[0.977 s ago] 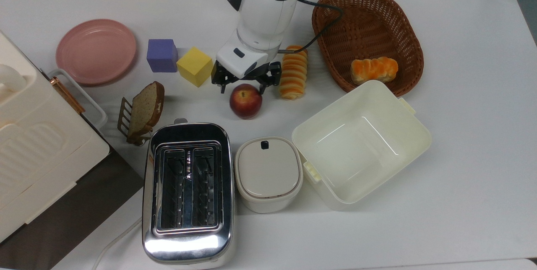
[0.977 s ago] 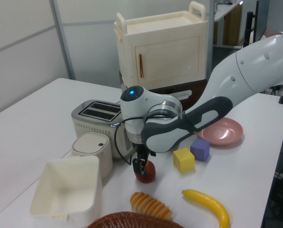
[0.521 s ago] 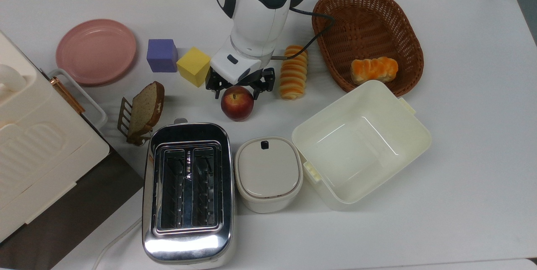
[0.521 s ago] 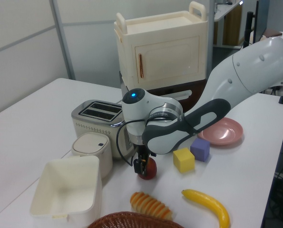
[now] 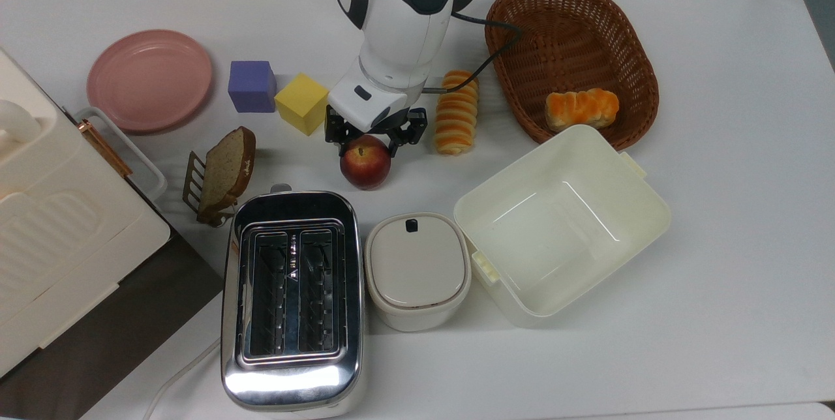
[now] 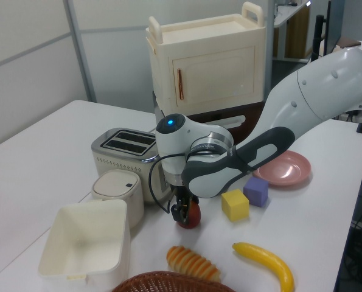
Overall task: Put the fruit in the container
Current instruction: 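Close the gripper around the red apple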
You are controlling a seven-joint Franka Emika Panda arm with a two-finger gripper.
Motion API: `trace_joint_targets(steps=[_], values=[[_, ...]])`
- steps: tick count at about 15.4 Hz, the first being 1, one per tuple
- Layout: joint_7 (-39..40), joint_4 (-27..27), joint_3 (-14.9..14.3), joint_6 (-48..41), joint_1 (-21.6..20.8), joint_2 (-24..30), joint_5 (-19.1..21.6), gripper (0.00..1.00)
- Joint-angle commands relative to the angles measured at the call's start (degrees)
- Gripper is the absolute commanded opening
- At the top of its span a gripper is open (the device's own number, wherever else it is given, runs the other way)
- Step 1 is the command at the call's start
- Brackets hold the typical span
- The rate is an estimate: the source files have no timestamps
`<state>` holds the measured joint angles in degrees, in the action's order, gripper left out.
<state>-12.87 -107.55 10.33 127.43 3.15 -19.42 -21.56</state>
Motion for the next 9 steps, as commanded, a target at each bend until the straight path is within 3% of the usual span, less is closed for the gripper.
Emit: trace_joint_targets(steps=[1, 9], values=[[-0.58, -1.53, 0.66, 1.60, 0.81, 0.70, -1.38, 0.21], [-3.30, -1.26, 0.75, -3.41, -0.07, 6.76, -0.76, 0.21]])
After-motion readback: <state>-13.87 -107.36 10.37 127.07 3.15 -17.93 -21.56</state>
